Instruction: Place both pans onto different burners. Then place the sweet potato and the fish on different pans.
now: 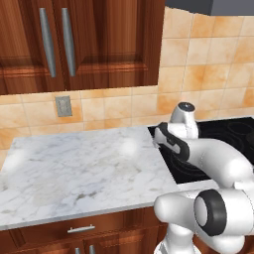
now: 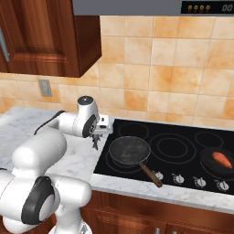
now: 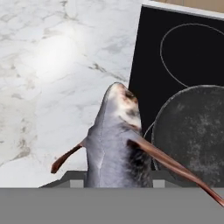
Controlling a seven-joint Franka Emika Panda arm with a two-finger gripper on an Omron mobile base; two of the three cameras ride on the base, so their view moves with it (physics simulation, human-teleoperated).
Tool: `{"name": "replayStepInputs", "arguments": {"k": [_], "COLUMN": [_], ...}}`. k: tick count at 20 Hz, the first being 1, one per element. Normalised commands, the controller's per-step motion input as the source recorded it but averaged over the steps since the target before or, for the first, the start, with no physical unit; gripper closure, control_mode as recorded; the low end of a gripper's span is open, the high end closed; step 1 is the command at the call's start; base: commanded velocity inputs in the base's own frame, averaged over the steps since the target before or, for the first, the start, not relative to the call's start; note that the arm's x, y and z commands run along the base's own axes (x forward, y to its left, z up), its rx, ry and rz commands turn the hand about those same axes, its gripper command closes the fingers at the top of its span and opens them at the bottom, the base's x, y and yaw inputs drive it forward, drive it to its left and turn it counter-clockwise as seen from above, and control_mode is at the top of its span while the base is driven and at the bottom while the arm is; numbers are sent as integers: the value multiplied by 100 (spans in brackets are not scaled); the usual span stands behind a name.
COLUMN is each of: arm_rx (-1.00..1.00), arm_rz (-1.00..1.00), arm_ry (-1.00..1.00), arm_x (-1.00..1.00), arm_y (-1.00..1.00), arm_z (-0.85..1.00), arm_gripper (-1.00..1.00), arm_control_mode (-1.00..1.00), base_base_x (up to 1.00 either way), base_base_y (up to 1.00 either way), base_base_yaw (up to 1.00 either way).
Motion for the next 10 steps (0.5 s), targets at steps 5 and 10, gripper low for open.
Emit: {"name": "replayStepInputs", "arguments": {"k": [5,10], "arm_rx": [0,0], "arm_rz": [0,-1], "arm_ry": [-1,0], "arm_x": [-10,-7], "arm_y": [-34,-36], "arm_z": [20,5], "arm_gripper": [100,100], "arm_control_mode": [-100,-100], "base_base_x": [0,0], "base_base_y": [0,0], "base_base_yaw": [0,0]}}
